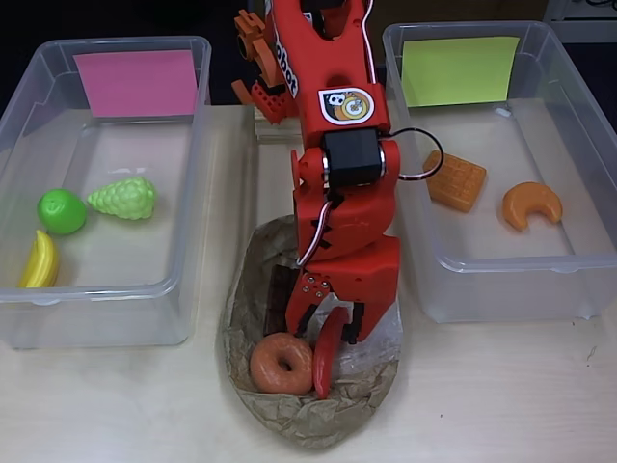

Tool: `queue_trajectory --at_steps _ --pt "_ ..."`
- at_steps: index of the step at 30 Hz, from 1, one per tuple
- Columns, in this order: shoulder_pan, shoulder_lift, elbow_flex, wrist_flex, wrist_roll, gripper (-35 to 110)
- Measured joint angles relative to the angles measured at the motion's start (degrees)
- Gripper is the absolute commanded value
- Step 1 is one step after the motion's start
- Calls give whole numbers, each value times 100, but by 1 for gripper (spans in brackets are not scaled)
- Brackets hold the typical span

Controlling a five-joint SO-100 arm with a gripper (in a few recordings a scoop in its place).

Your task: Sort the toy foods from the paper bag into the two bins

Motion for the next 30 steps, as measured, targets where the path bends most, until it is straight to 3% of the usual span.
queue_trajectory --at_steps 4,10,12,22,30 --pt "-35 -193 -97 -79 -9 22" --pt "0 -308 -176 -229 0 0" --pt "9 -308 -176 -167 158 0" --pt "9 -308 -642 1011 272 0" --pt "53 -281 -1600 2663 123 0"
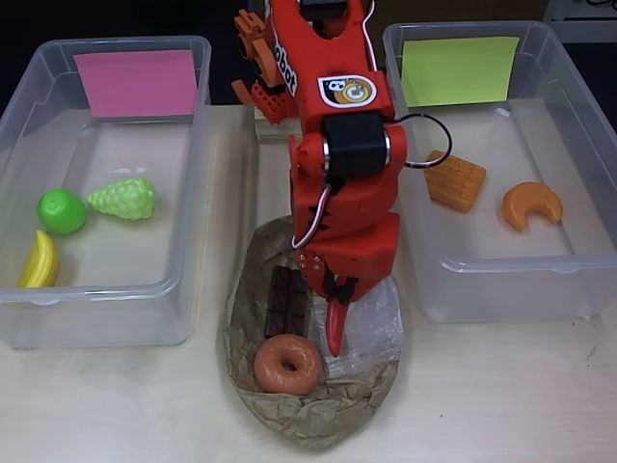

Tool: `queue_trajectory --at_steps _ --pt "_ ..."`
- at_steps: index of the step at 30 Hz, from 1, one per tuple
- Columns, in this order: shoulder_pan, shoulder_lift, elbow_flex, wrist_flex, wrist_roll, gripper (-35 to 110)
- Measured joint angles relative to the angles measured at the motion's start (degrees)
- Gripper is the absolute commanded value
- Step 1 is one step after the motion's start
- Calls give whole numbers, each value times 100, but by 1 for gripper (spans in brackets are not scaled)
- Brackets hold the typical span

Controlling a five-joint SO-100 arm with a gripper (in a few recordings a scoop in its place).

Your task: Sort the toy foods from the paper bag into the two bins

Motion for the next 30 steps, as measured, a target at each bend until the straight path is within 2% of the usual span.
queue_trajectory --at_steps 7,12,20,30 --pt "237 439 -439 1195 -431 0" --pt "598 1151 -413 1591 -826 0" --pt "1389 2892 791 1723 -1644 0" --pt "2918 4896 1837 1784 -2988 0"
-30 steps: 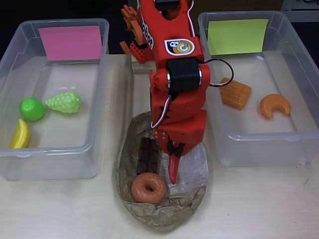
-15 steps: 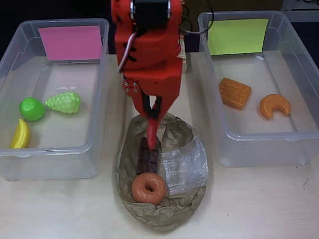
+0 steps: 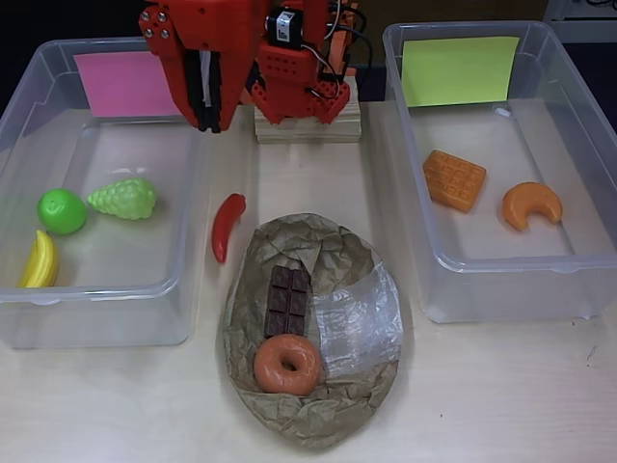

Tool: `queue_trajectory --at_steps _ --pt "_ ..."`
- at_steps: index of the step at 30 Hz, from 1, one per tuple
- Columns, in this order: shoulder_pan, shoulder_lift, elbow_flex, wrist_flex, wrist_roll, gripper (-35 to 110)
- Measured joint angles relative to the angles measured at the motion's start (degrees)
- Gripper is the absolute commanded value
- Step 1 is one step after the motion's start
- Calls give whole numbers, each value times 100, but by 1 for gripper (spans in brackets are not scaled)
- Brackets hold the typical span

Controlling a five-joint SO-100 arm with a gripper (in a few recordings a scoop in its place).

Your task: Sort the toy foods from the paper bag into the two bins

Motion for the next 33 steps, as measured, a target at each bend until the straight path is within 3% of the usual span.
queue_trajectory --at_steps 5,11,15,19,25,33 --pt "475 229 193 -44 -316 0" --pt "185 519 1345 -861 -158 6" --pt "-264 1090 2733 -1512 668 0" --pt "-606 1670 3973 -1521 1793 0" --pt "-791 2285 5106 -1767 2505 13" --pt "-615 2408 6231 -2856 2276 25"
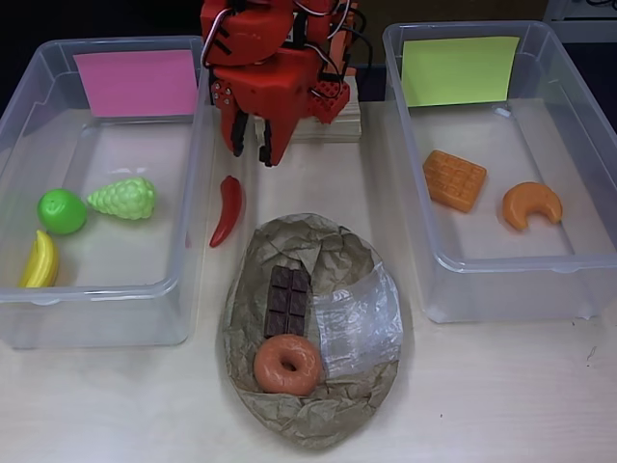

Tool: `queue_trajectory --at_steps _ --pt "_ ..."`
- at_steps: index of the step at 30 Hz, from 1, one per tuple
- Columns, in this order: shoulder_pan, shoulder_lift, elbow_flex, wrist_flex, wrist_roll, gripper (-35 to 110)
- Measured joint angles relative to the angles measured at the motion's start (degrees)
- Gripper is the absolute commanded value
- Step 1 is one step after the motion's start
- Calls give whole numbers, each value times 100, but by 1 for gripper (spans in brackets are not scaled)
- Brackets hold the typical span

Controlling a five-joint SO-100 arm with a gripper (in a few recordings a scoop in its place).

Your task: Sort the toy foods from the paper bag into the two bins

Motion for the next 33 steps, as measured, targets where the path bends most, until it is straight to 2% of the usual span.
queue_trajectory --at_steps 8,15,23,33 --pt "193 -510 633 -1626 -457 27" --pt "334 -1283 694 -2452 -633 27" --pt "404 -1626 940 -2953 -729 28" --pt "519 -1749 1178 -2953 -809 28"
